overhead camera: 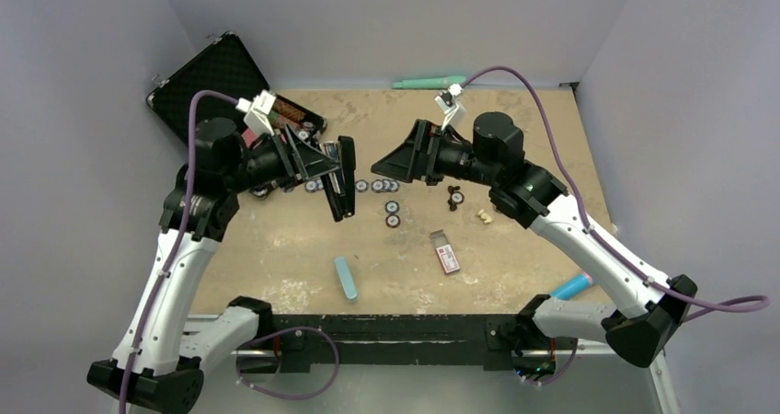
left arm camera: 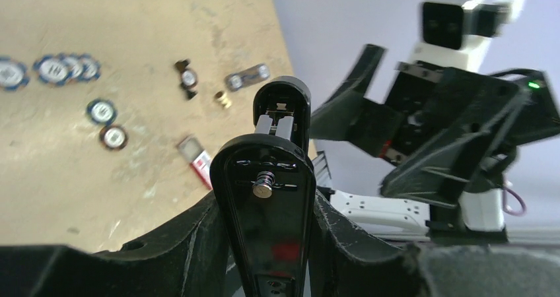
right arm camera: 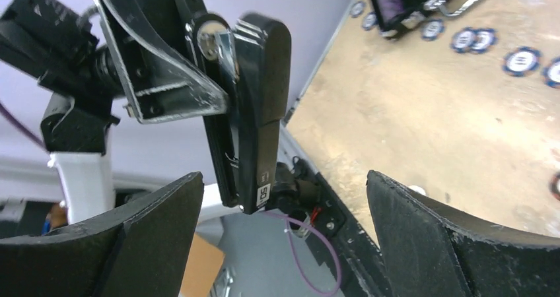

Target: Unload the staples from the stapler

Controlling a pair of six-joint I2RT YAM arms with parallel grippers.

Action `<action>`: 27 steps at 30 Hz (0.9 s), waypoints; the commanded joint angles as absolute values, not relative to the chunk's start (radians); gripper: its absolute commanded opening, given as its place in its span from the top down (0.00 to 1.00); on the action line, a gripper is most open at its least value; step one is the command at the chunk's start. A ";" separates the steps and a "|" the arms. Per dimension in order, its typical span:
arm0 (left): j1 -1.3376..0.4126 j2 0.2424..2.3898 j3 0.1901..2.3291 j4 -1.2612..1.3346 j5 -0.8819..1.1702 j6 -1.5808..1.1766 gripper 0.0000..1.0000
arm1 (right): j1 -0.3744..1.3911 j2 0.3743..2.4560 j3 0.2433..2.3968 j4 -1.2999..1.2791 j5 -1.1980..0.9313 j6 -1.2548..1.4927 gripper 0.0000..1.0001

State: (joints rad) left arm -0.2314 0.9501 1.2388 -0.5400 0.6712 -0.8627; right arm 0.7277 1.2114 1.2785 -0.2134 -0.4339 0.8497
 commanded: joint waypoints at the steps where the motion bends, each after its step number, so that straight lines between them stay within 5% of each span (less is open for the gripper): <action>1: -0.230 0.952 1.178 -0.656 0.587 -0.817 1.00 | 0.706 1.160 1.260 -0.285 -0.337 0.863 0.03; 15: -0.232 1.070 1.070 -0.837 0.414 -0.781 1.00 | 0.704 1.121 1.139 -0.304 -0.307 0.821 0.07; 27: -0.256 1.266 1.118 -0.865 0.405 -0.708 1.00 | 0.706 1.253 1.109 -0.233 -0.351 0.803 0.44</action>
